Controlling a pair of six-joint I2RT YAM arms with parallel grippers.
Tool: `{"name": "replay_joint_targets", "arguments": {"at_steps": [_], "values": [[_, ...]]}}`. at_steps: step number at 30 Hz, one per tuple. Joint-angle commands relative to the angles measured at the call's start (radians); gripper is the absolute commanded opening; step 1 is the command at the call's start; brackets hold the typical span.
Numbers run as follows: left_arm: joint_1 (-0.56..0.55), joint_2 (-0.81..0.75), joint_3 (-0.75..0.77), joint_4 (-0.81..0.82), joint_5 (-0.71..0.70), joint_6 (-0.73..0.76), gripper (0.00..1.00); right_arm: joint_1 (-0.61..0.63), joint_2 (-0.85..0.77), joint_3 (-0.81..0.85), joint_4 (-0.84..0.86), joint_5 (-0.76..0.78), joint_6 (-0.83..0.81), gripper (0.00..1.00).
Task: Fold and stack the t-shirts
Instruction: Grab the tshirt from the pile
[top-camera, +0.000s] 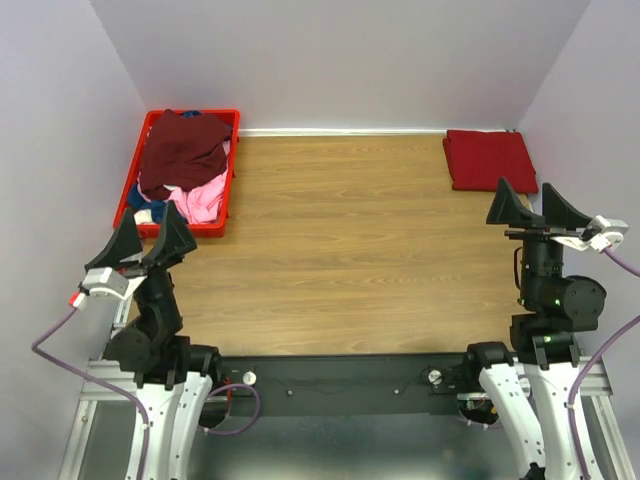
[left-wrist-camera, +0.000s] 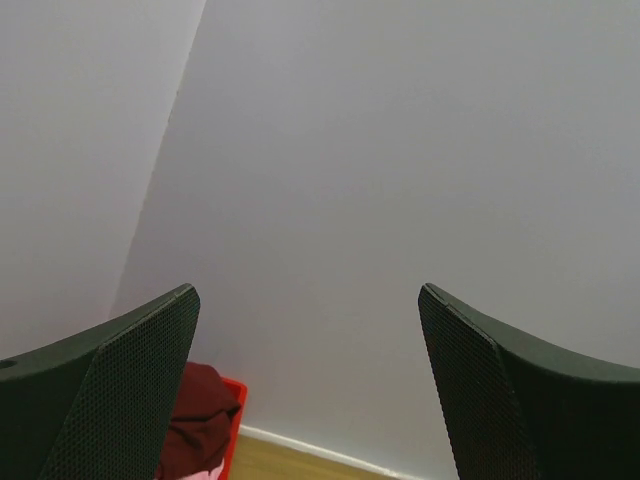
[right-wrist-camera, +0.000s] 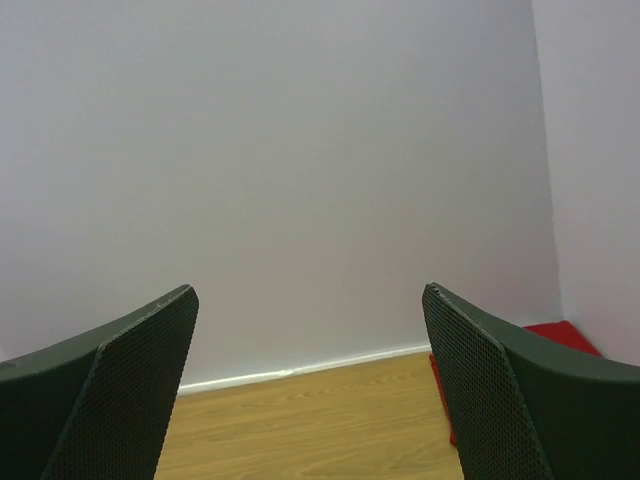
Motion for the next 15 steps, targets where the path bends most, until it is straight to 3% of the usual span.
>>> {"name": "replay_joint_targets", "arguments": {"at_steps": [1,8,12,15], "values": [[0.006,0.076,-0.008,-0.014,-0.040,-0.033,0.99,0.025,-0.024,-0.032,0.015,0.044,-0.020,1.00],[0.007,0.397,0.066,-0.054,-0.046,-0.125,0.99,0.045,-0.052,-0.098,-0.003,-0.017,0.049,1.00],[0.007,0.666,0.221,-0.180,-0.043,-0.153,0.99,0.059,-0.059,-0.122,-0.020,-0.024,0.072,1.00],[0.013,0.898,0.461,-0.315,-0.042,-0.154,0.99,0.079,-0.070,-0.144,-0.024,0.003,0.068,1.00]]}}
